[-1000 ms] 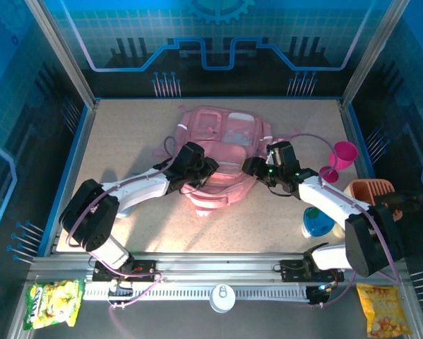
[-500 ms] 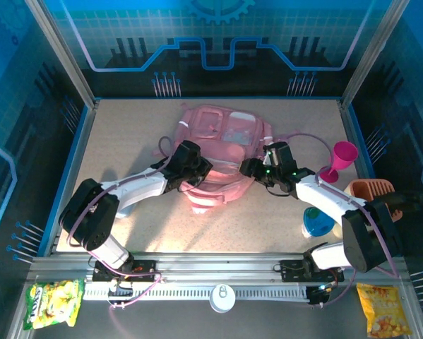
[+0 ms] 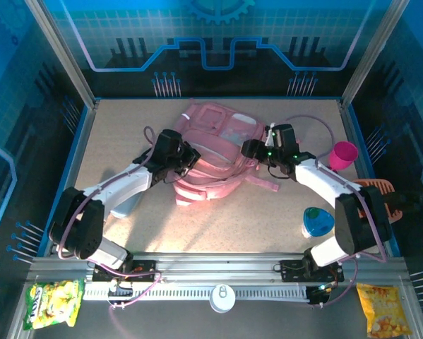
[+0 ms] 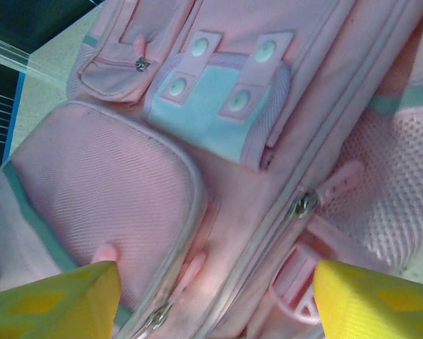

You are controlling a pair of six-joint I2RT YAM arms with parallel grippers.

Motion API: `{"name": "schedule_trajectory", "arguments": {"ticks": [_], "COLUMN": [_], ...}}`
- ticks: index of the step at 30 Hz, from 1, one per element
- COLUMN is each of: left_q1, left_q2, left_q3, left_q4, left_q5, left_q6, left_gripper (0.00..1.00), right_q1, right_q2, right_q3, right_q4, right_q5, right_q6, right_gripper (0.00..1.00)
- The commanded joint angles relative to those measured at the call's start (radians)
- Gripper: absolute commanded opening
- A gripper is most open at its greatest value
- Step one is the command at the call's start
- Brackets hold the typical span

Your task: Pack the student bag

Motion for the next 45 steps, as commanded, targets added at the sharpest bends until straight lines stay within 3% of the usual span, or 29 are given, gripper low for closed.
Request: {"name": "schedule_trajectory", "arguments": {"ticks": [1,9,15,21,25,32,37,45], "left_q1": [0.022,0.059,0.079,0.105,0.128,0.172,0.199,0.214], "left_q2": [-0.073,-0.070,-0.062,-0.052,-0.041,-0.036,-0.034,-0.030], "left_q3": [0.082,0.107,0.103,0.106,0.106,0.110,0.114,0.122], "left_q4": [0.040,0.024,0.024,0.010,0.010,0.005,0.004,-0.018], "left_q5": [0.084,0.130,0.150,0.162,0.176,0.212,0.247,0.268], "left_q6": [0.076,0.107,0.105,0.116,0.120,0.128,0.128,0.147], "left_gripper": [0.00,0.00,0.00,0.00,0.00,0.00,0.00,0.00], "right_q1": [-0.026,-0.075,-0.072,-0.074,-0.075,-0.075,-0.075,-0.076], "right_q2": [0.056,0.238,0.308,0.268,0.229,0.170,0.186,0.213], "right_q3": [0.042,0.141,0.152,0.055,0.000,-0.066,-0.073,-0.043], "right_q4": [0.045,0.101,0.141,0.207,0.258,0.306,0.293,0.229], "right_q5": [-0.049,-0.152,-0.204,-0.272,-0.381,-0.447,-0.421,-0.286], "right_q6": [-0.043,-0.052,-0.062,-0.072,-0.082,-0.114,-0.133,-0.148], "right_gripper": [0.76,0.84,0.82,0.82,0.81,0.73,0.65,0.77]}}
